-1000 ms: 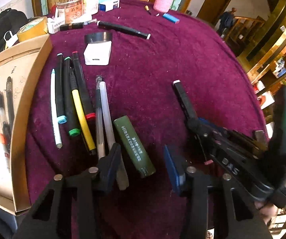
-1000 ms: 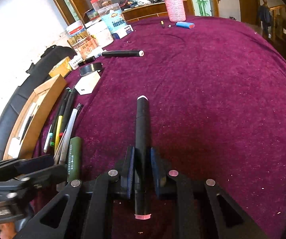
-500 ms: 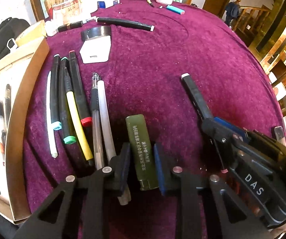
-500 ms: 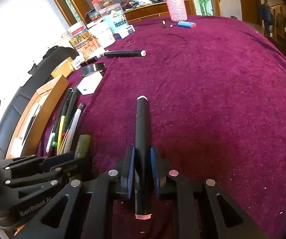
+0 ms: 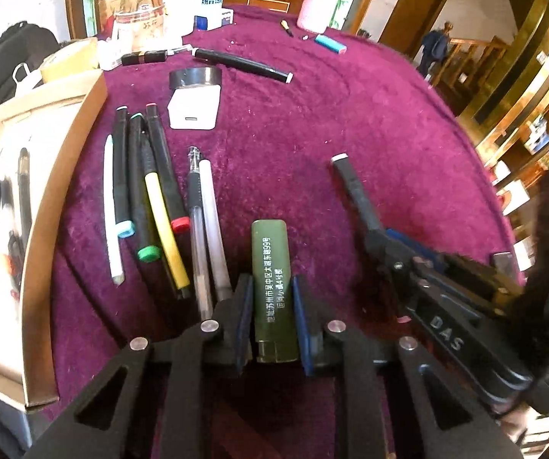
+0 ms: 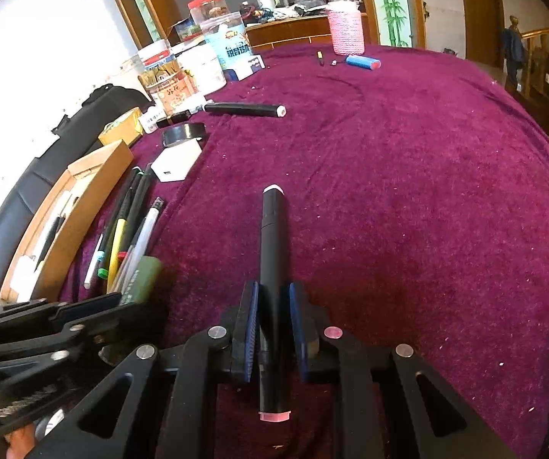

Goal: Organize rigid objects
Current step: 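Carry the black marker and green box into the tray and open both tools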

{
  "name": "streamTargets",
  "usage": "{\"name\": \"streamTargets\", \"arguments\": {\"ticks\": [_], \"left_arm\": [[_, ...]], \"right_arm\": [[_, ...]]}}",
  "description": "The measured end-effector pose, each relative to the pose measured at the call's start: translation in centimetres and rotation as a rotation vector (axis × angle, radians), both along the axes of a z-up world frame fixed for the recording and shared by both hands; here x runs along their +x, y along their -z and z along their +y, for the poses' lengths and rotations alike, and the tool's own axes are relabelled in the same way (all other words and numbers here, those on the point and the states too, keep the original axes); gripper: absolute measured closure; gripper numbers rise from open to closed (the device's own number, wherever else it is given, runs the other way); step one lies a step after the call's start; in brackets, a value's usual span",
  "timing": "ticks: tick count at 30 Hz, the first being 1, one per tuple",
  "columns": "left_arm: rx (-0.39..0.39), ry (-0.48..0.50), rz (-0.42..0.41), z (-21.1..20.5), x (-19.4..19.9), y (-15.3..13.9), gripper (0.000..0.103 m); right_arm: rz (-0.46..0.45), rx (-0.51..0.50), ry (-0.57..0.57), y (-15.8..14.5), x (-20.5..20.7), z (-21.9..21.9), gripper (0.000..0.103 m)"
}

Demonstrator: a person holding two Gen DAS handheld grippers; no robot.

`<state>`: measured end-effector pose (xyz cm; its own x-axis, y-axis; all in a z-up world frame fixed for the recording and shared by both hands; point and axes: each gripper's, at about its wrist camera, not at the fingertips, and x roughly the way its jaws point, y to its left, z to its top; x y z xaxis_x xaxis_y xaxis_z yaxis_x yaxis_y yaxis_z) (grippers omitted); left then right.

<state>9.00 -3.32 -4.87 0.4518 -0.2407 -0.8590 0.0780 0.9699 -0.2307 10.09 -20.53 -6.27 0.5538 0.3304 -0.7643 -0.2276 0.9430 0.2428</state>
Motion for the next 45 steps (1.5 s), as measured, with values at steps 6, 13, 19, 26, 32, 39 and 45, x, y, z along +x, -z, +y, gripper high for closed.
{"name": "streamTargets", "arguments": {"ticks": [6,13,19,26,32,39,45], "left_arm": [[-0.075,-0.036,-0.044,3.4,-2.1,-2.6,0.083],[-0.147,-0.120,-0.079,9.4,-3.8,-5.4,0.083],[-0.196,-0.215,-0.090,16.2,-4.8,-6.9,0.083],[-0.183,-0.315,-0.083,22.7,-3.9,-7.0,0.083],[-0.153,-0.336,-0.068,25.4,-1.4,-6.0,0.083],[-0.122,-0.341,-0.005,27.9,3.2,-3.6,0.083],[-0.101,-0.341,0.041,28.9,5.7,-1.9,0.083]], "right_arm": [[-0.010,0.116,-0.043,-1.9,-1.1,1.9,0.086],[-0.042,0.181,-0.177,-5.1,-2.1,7.8,0.086],[-0.023,0.191,-0.282,-5.9,-1.7,13.8,0.086],[0.003,0.173,-0.342,-5.8,0.1,19.4,0.085],[0.019,0.138,-0.353,-5.0,2.6,22.8,0.085],[0.072,0.087,-0.343,-2.8,5.9,25.5,0.085],[0.079,0.058,-0.359,-1.9,6.9,27.2,0.085]]}}
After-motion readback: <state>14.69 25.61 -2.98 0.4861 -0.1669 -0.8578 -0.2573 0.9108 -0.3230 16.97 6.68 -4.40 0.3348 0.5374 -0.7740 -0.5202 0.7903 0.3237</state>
